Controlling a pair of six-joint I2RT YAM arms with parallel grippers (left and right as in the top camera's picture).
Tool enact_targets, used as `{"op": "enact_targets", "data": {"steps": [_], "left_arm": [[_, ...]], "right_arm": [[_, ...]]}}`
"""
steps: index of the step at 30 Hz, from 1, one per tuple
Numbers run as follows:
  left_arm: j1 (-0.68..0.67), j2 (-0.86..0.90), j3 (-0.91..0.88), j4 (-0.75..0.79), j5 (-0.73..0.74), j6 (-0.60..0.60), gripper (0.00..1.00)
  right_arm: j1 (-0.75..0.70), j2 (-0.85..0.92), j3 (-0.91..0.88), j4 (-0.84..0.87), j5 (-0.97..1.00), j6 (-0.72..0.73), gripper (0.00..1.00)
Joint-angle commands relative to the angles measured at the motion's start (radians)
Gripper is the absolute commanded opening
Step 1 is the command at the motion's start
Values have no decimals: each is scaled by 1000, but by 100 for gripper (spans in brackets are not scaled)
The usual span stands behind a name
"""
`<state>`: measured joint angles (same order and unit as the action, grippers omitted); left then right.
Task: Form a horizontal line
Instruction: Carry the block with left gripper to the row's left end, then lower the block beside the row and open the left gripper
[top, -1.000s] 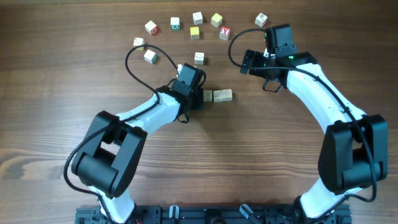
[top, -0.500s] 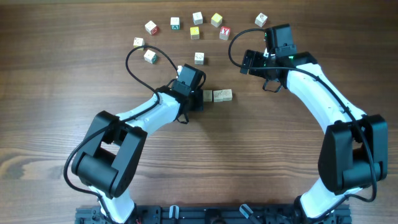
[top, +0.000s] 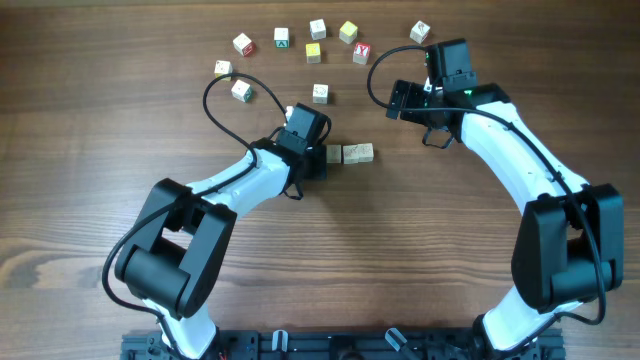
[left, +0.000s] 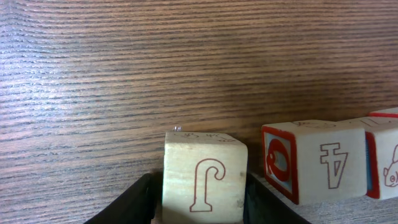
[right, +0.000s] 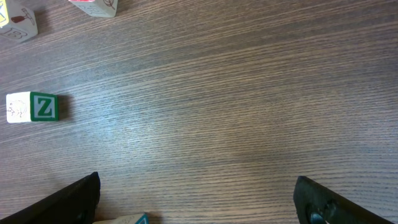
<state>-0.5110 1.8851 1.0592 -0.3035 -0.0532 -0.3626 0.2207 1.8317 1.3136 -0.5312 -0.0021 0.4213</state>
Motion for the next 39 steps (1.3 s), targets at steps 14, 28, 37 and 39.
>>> {"op": "enact_targets", "data": {"steps": [14, 28, 37, 39], "left_arm": [[-4, -42, -6, -47, 68, 18, 54], [13, -177, -6, -86, -220, 15, 25], [114, -82, -6, -71, -180, 11, 5], [135, -45, -6, -52, -114, 12, 5]], "right_arm": [[0, 18, 3, 3, 14, -2, 100], [0, 18, 3, -10, 14, -3, 100], [1, 18, 3, -12, 14, -2, 100], [0, 18, 3, -11, 14, 0, 100]]}}
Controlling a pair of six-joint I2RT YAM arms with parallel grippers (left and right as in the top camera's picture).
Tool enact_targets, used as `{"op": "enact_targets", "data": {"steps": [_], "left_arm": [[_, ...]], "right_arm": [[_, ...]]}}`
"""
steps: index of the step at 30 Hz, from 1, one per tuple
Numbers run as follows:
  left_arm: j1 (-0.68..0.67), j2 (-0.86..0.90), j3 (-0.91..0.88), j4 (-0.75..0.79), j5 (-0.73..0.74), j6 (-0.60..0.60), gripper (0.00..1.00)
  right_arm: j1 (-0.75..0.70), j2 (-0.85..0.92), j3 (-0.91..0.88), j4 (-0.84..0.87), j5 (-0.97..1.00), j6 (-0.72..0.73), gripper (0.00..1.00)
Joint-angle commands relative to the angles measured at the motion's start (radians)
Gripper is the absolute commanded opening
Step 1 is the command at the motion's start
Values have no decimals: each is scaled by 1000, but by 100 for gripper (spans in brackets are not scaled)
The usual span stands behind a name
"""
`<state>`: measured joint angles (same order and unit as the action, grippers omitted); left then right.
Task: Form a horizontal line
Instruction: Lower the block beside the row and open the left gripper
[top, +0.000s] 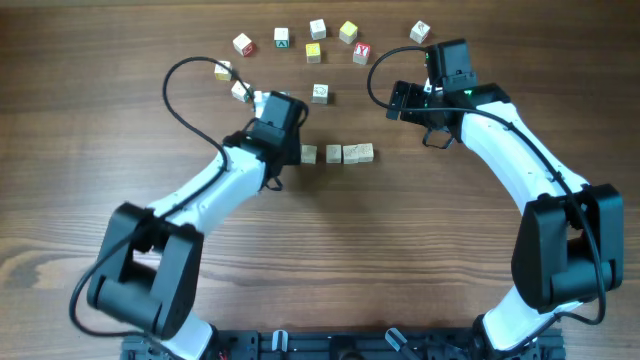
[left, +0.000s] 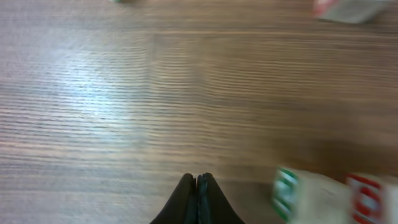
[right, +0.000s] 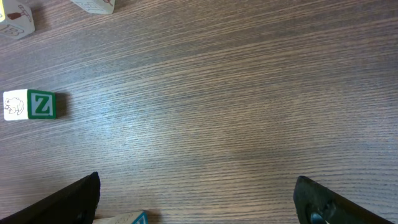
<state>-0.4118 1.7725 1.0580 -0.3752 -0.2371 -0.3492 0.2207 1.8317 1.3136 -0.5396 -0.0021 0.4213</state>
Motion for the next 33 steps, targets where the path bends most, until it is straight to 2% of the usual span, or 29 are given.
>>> {"op": "enact_targets", "data": {"steps": [1, 11, 33], "left_arm": [[40, 82, -5, 25, 95, -2, 5], [43, 111, -5, 73, 267, -2, 6], [43, 111, -5, 109, 411, -2, 5]], "right_arm": [[1, 18, 3, -3, 14, 0, 100], [1, 18, 3, -3, 13, 0, 100], [1, 18, 3, -3, 14, -1, 100]]}}
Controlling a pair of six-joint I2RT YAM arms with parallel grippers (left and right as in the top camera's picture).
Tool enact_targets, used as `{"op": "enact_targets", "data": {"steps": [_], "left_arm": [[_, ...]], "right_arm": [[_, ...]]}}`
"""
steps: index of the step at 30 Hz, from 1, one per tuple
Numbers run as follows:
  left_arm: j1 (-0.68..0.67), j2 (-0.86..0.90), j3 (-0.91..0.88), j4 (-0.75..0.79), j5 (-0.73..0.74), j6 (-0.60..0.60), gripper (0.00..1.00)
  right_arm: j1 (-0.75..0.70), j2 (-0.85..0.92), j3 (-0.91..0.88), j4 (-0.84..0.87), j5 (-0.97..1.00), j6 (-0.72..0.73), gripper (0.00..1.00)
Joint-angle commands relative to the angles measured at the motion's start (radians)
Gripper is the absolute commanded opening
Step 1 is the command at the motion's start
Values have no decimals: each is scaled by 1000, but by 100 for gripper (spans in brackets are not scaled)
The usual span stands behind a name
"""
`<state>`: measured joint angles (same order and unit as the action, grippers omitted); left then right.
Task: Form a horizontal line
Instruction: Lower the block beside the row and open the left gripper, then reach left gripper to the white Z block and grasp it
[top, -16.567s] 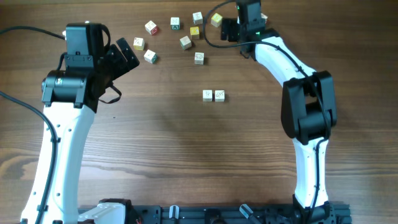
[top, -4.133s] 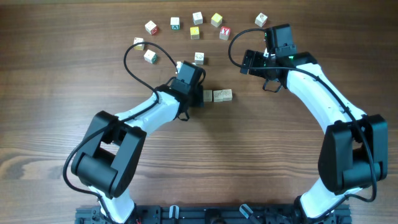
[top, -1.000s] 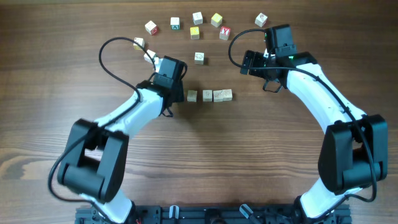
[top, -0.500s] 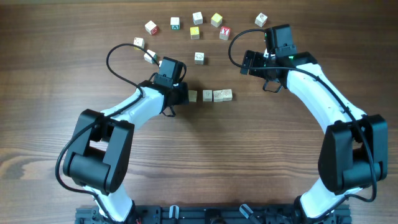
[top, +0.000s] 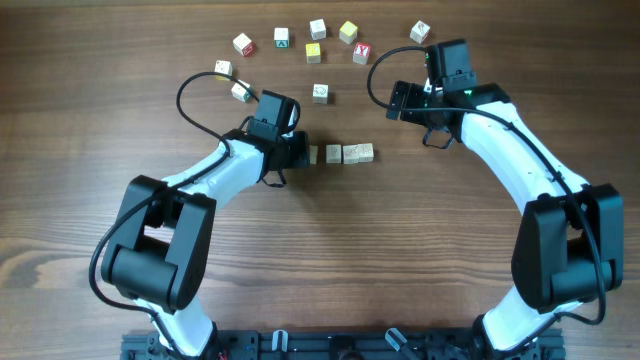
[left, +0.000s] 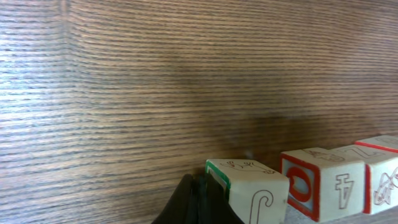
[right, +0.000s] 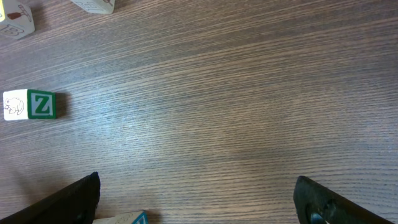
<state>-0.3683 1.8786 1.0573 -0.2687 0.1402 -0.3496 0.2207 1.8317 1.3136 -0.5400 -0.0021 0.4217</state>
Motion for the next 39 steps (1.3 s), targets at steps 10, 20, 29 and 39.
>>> {"op": "enact_targets", "data": {"steps": [10, 20, 29, 39], "left_arm": [[-1, 5, -5, 3, 96, -2, 5], [-1, 5, -5, 4, 100, -29, 6], [-1, 5, -5, 19, 103, -52, 7], [11, 5, 1, 39, -16, -50, 18]], "right_arm": [[0, 18, 3, 0, 14, -2, 100], [0, 18, 3, 0, 14, -2, 100], [1, 18, 3, 3, 14, -2, 100], [1, 18, 3, 4, 14, -3, 100]]}}
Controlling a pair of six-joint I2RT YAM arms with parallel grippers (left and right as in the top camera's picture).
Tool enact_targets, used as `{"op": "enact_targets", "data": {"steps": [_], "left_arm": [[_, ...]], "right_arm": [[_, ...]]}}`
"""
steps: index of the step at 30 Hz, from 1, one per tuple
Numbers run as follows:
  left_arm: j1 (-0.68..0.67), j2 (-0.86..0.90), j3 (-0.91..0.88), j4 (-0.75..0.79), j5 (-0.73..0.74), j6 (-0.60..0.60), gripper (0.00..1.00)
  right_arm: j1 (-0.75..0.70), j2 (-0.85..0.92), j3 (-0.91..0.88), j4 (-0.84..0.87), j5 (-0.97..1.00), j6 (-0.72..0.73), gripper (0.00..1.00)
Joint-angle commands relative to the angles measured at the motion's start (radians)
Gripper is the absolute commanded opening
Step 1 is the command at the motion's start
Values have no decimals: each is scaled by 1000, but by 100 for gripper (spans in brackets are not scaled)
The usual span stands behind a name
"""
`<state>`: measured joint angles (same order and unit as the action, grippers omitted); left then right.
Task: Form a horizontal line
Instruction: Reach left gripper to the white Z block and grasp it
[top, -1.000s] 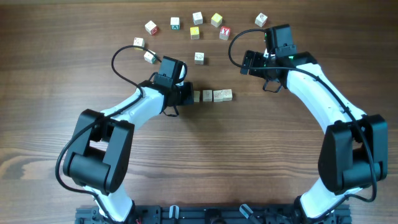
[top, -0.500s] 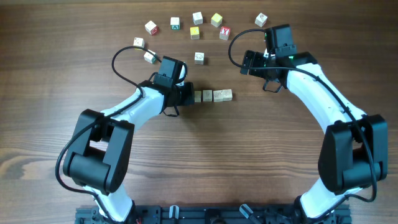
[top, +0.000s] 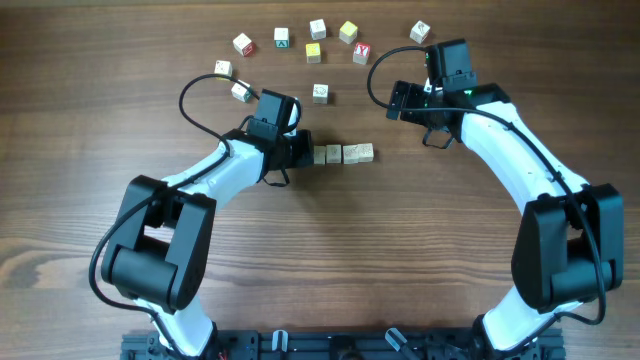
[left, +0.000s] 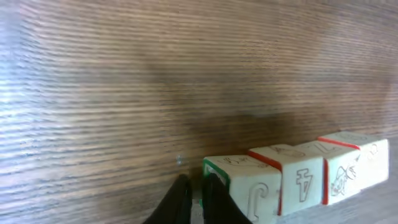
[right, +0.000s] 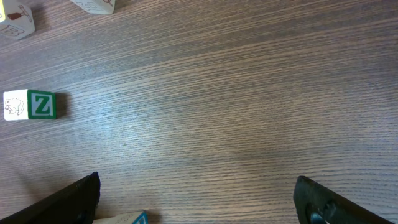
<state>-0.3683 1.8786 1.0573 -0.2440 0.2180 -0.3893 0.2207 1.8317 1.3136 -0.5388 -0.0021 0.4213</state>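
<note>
Three wooden letter blocks lie in one row, touching. The J block (left: 249, 190) (top: 320, 154) is at the left end, then the 4 block (left: 300, 177) and the end block (left: 356, 167) (top: 359, 153). My left gripper (left: 198, 200) (top: 302, 150) is shut and empty, its tips set against the J block's left face. My right gripper (right: 198, 200) (top: 402, 100) hovers open and empty over bare table, up and to the right of the row.
Several loose blocks lie scattered along the far side, among them one at the far right (top: 420, 32), a Z block (right: 31, 104) (top: 319, 93) just above the row, and one (top: 240, 90) by the left arm's cable. A blue-edged block (right: 127, 219) shows between the right fingers' base.
The J block stood a little apart from the 4 block; now it sits flush against it. My shut left gripper has shifted slightly right with it. The right arm has not moved.
First my left gripper was shut on the J block just left of the two-block row. Then it was away to the upper left, shut and empty, the J block left with a gap. Then its shut tips touched the block's left side; now the gap is closed.
</note>
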Motion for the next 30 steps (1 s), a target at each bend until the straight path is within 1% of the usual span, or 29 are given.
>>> {"op": "enact_targets", "data": {"steps": [1, 2, 3, 4, 5, 6, 7, 8, 12, 14, 16, 20, 23, 26, 30], "left_arm": [[14, 5, 12, 13, -120, -10, 23], [19, 5, 30, 13, -147, -10, 28], [23, 5, 49, 13, -165, -10, 40], [25, 4, 66, 13, -175, -10, 57], [28, 3, 91, 13, -190, -6, 69], [31, 2, 126, 13, -216, -6, 84], [31, 1, 147, 13, -234, -6, 93], [33, 1, 176, 13, -258, 6, 99], [33, 1, 288, 13, -337, 102, 100], [35, 1, 333, 18, -415, 130, 100], [45, 1, 348, 62, -465, 153, 100], [77, 10, 348, 142, -460, 154, 100], [97, 31, 348, 185, -413, 155, 100], [110, 67, 371, 191, -357, 156, 100], [110, 173, 480, 164, -345, 220, 100]], "right_arm": [[0, 18, 3, 3, 14, -3, 100], [0, 18, 2, 3, 14, -2, 100], [0, 18, 3, 3, 14, -2, 100], [0, 18, 3, 3, 14, -2, 100], [0, 18, 3, 3, 14, -2, 100], [0, 18, 3, 3, 14, -2, 100], [0, 18, 3, 3, 14, -2, 100], [0, 18, 3, 3, 14, -3, 100], [1, 18, 3, 3, 14, -2, 100], [1, 18, 3, 3, 14, -2, 100], [1, 18, 3, 3, 14, -2, 100], [1, 18, 3, 3, 14, -2, 100], [1, 18, 3, 3, 14, -2, 100], [1, 18, 2, 0, 14, -2, 100], [1, 18, 3, 3, 14, 1, 100]]}}
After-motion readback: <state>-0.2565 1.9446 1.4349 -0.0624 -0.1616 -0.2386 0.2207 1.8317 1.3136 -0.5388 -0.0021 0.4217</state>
